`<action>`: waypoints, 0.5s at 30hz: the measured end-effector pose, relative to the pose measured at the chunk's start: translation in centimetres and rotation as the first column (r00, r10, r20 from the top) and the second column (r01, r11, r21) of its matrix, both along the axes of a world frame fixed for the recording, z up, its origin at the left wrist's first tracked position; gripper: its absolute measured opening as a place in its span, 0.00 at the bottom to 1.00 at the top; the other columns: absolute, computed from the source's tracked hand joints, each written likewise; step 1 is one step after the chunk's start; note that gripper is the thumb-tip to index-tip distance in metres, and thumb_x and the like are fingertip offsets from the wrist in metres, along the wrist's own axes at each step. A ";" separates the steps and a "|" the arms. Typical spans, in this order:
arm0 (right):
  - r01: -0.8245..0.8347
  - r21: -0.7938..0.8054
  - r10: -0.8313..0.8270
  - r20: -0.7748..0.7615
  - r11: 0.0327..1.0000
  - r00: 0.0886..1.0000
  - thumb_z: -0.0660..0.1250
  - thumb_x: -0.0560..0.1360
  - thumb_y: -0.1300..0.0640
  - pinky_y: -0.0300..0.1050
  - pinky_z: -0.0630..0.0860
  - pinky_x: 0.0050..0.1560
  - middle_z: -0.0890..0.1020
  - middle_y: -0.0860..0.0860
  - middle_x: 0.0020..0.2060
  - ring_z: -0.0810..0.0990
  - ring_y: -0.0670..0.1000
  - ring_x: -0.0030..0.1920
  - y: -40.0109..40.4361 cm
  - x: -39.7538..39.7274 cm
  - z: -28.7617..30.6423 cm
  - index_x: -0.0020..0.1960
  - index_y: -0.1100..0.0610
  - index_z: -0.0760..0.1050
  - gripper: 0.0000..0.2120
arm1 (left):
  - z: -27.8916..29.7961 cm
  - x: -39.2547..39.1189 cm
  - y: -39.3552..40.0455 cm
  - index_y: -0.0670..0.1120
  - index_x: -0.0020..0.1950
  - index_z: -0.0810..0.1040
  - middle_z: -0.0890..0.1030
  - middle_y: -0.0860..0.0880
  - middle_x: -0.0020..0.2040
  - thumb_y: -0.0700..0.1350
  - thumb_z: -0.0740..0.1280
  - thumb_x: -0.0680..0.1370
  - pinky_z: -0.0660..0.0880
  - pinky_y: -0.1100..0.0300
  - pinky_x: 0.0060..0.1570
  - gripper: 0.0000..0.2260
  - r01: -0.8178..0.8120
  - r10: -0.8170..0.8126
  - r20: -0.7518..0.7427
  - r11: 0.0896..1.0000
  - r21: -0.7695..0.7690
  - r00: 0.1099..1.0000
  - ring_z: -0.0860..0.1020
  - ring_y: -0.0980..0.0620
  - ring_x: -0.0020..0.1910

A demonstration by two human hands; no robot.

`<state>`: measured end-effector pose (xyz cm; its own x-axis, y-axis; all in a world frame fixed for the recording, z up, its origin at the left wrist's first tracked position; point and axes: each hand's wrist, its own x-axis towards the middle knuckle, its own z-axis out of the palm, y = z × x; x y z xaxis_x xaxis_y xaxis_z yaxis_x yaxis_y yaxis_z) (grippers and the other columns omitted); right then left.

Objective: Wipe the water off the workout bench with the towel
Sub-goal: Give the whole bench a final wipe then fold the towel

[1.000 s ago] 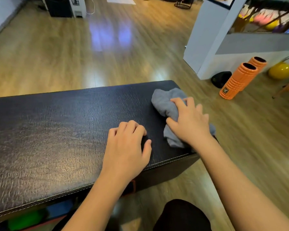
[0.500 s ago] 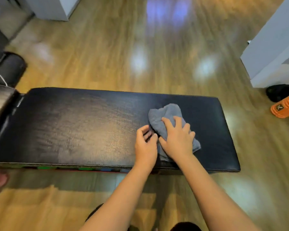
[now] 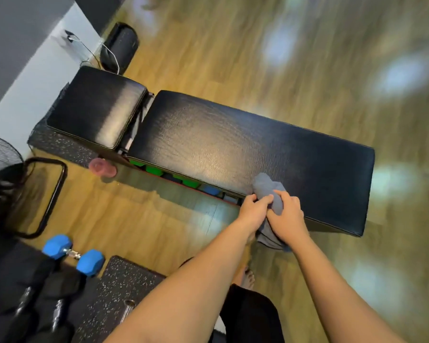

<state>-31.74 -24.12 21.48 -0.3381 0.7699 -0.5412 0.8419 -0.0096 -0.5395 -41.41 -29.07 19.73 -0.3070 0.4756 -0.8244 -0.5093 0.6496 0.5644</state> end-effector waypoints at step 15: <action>0.124 0.047 -0.118 -0.109 0.991 0.987 0.64 0.72 0.39 0.61 0.77 0.55 0.71 0.54 0.59 0.76 0.61 0.55 1.0 0.7 2.6 0.66 0.41 0.67 0.24 | 5.6 -0.3 1.7 0.48 0.67 0.74 0.83 0.47 0.55 0.54 0.71 0.69 0.75 0.48 0.65 0.27 0.115 -0.113 -0.036 0.991 0.070 0.993 0.81 0.50 0.56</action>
<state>-31.00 -23.15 24.04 -0.2939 0.8356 -0.4641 0.7742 -0.0766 -0.6283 -41.71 -27.37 25.37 -0.2727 0.5664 -0.7777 -0.4153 0.6598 0.6262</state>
